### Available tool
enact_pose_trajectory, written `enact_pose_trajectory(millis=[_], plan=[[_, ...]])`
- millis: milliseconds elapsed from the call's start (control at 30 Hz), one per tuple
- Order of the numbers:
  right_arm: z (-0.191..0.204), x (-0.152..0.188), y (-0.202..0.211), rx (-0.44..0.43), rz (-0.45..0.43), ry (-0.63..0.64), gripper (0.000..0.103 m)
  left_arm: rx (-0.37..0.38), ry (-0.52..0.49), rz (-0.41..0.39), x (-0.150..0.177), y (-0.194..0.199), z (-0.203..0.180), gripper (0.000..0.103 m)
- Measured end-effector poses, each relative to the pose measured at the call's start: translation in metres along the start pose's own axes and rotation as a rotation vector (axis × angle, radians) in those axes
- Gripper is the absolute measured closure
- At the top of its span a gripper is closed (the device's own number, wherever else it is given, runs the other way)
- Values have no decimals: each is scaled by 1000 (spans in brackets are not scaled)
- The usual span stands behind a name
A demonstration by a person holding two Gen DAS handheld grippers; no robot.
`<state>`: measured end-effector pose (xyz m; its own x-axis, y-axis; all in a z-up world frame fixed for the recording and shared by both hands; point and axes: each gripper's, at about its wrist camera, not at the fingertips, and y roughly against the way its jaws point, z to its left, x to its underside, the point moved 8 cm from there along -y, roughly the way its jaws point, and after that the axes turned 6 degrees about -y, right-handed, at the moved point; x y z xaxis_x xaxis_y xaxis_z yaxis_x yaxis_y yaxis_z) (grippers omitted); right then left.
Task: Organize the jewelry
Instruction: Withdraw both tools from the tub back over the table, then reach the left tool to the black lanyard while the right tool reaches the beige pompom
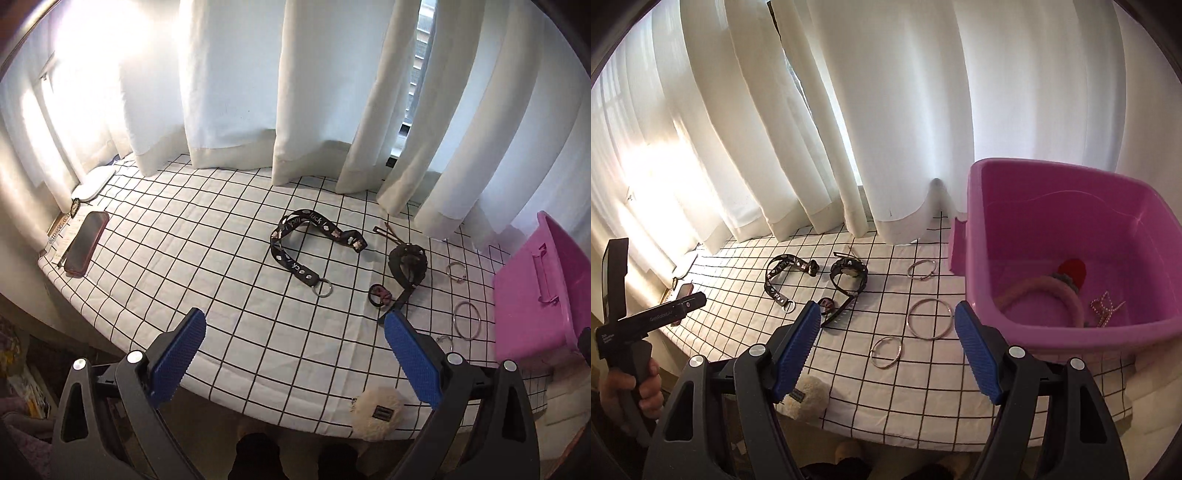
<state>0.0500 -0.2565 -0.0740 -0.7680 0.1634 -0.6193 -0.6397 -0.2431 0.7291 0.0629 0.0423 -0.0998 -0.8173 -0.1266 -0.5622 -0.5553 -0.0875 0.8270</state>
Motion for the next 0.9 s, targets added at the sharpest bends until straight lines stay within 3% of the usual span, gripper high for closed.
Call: enact_pose_trajectory(millis=[100, 300, 467, 600, 700, 900], plan=[[25, 20, -11, 33, 15, -32, 31, 29, -43, -15, -1, -11, 26, 7], [57, 54, -22, 78, 25, -157, 31, 76, -139, 57, 1, -43, 56, 7], [73, 80, -23, 118, 69, -148, 31, 109, -164, 74, -1, -55, 62, 7], [80, 95, -32, 107, 92, -140, 31, 91, -143, 74, -2, -62, 68, 7], [84, 105, -34, 92, 80, -145, 31, 121, -122, 97, -2, -71, 69, 7], [91, 122, -50, 136, 99, -185, 31, 115, -192, 81, -17, -91, 72, 7]])
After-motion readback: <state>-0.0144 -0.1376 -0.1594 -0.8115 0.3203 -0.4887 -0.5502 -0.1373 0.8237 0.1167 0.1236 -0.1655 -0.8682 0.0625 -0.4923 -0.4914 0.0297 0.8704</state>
